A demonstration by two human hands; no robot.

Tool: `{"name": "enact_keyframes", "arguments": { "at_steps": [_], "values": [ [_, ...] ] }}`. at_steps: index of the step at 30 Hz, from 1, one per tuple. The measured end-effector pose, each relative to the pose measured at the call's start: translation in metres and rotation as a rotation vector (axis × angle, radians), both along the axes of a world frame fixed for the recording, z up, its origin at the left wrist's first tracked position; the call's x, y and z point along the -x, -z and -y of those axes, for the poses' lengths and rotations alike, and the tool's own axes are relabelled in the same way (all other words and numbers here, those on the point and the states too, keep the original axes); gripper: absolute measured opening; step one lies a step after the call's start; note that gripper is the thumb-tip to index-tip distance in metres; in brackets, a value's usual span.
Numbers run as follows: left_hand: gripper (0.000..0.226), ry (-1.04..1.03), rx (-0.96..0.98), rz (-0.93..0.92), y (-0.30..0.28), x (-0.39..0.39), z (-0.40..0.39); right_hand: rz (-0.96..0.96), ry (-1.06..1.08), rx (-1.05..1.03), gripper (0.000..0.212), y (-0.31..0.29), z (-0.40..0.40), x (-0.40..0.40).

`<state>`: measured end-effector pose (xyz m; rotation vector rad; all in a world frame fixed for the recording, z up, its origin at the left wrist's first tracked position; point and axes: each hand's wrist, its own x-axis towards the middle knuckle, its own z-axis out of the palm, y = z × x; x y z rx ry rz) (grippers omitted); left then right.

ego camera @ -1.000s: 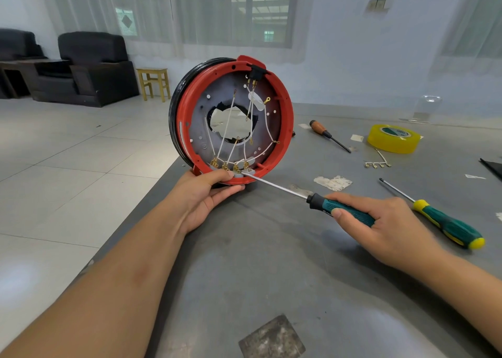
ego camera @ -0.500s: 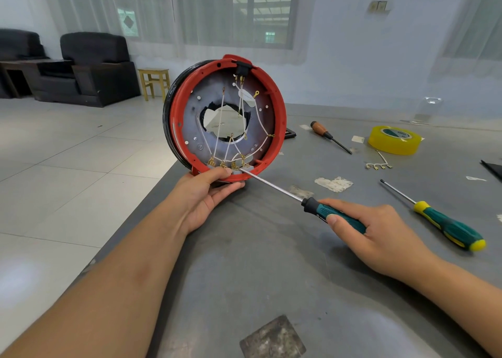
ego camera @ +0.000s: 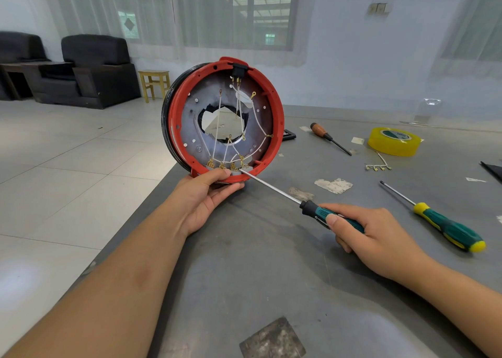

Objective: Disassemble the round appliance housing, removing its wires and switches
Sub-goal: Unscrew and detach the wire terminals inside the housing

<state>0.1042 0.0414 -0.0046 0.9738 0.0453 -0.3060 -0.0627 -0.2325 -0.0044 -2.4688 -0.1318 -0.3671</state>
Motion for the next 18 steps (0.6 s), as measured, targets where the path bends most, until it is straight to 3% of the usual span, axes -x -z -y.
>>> {"name": "enact_keyframes", "arguments": {
  "at_steps": [4, 8, 12, 14, 18],
  "values": [
    [0.019, -0.007, 0.01, 0.008, 0.001, -0.001, 0.0, 0.009, -0.001, -0.073, 0.034, 0.0, 0.003, -0.003],
    [0.018, -0.005, 0.035, 0.017, 0.002, -0.003, -0.001, 0.103, -0.023, -0.357, 0.029, -0.002, 0.011, -0.003],
    [0.023, 0.002, 0.031, 0.019, 0.004, -0.005, -0.002, 0.279, 0.165, -0.482, 0.026, -0.004, 0.021, -0.007],
    [0.023, 0.005, 0.027, 0.021, 0.004, -0.006, -0.002, 0.294, 0.304, -0.434, 0.024, -0.003, 0.029, -0.011],
    [0.032, 0.016, 0.007, 0.045, 0.005, -0.007, 0.0, 0.154, 0.47, -0.12, 0.032, 0.001, 0.042, -0.013]
  ]
}}
